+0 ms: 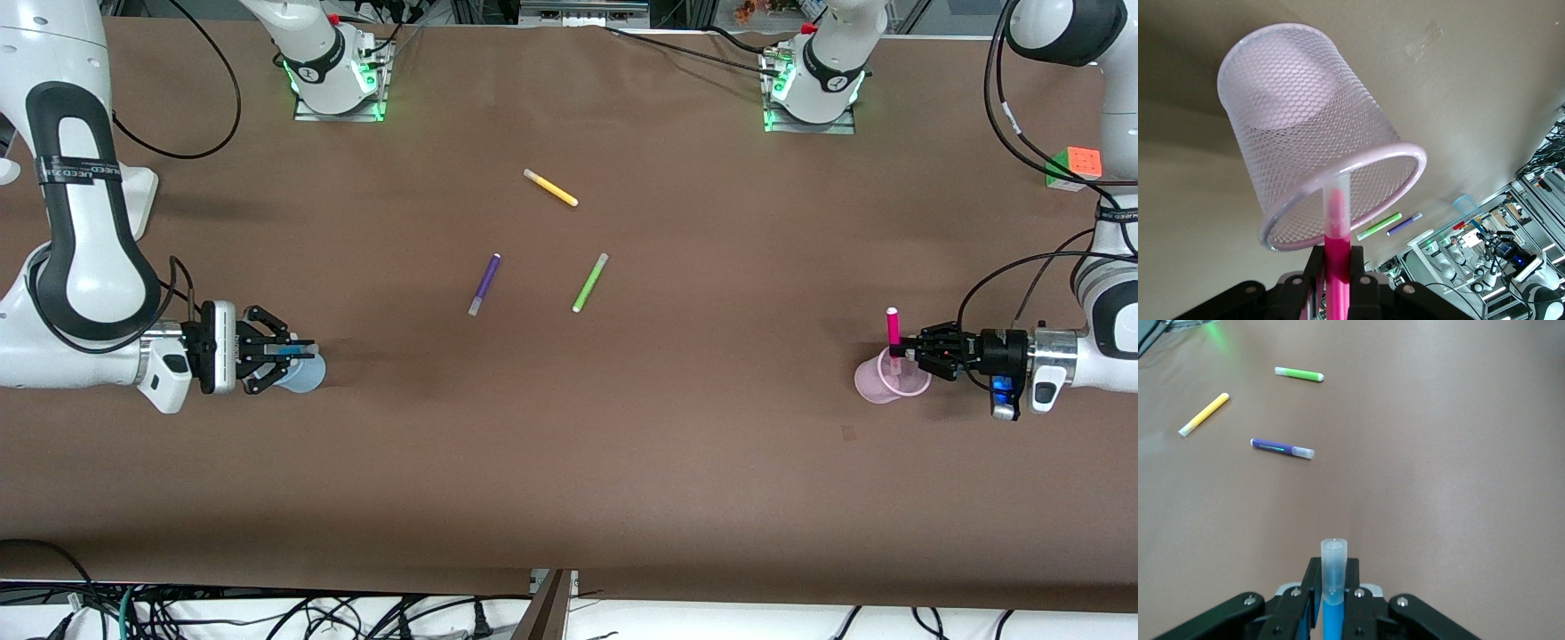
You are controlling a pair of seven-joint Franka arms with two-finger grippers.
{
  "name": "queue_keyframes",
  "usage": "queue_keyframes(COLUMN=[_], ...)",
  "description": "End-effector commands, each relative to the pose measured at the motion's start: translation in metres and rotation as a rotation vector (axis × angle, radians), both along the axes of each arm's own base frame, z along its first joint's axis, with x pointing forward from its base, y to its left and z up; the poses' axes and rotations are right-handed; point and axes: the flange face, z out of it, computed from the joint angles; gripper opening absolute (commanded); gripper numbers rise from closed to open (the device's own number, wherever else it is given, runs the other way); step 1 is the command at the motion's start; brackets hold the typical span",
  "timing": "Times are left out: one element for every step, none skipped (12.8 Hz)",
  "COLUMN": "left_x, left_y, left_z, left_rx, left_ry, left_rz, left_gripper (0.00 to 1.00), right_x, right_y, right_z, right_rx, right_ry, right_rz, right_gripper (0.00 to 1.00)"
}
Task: Place pink and blue markers in matching cups
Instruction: 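Open both grippers to drop the markers into their matching cups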
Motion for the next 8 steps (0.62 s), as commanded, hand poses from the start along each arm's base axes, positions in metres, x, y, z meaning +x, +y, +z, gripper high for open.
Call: queue_keyframes(left_x=[0.006, 0.006, 0.005, 0.003, 0.002, 0.002, 0.001, 0.002], left_y=[0.004, 0.004, 0.006, 0.012, 0.013, 0.013, 0.016, 0.016], left_z=[-0.007, -0.007, -0.007, -0.008, -0.012, -0.013, -0.011, -0.007], left_rx=[-0.022, -0.021, -0.026, -0.04, -0.049, -0.049, -0.049, -0.045], left_ry=[-0.037, -0.042, -0.067, -0.106, -0.113, -0.111, -0.112, -0.117], left_rz=[0.024, 0.023, 0.011, 0.004, 0.003, 0.005, 0.008, 0.007], left_gripper=[0.46, 0.64, 1.0, 1.0, 1.0, 1.0, 1.0, 1.0], right_x=[-0.01, -0.011, -0.012, -0.011, -0.01, -0.008, -0.008, -0.007], right_y=[-0.016, -0.02, -0.024, -0.023, -0.022, -0.022, -0.022, -0.022], right_z=[-0.001, -0.002, -0.002, -0.002, 0.001, 0.003, 0.005, 0.008], right_rx=[0.06, 0.064, 0.064, 0.058, 0.056, 0.057, 0.056, 0.044], right_ry=[0.014, 0.013, 0.015, 0.026, 0.02, 0.019, 0.046, 0.083], right_rz=[0.007, 0.01, 0.004, -0.01, -0.011, -0.021, -0.062, -0.112], right_gripper=[0.0, 0.0, 0.04, 0.34, 0.97, 1.0, 1.0, 1.0])
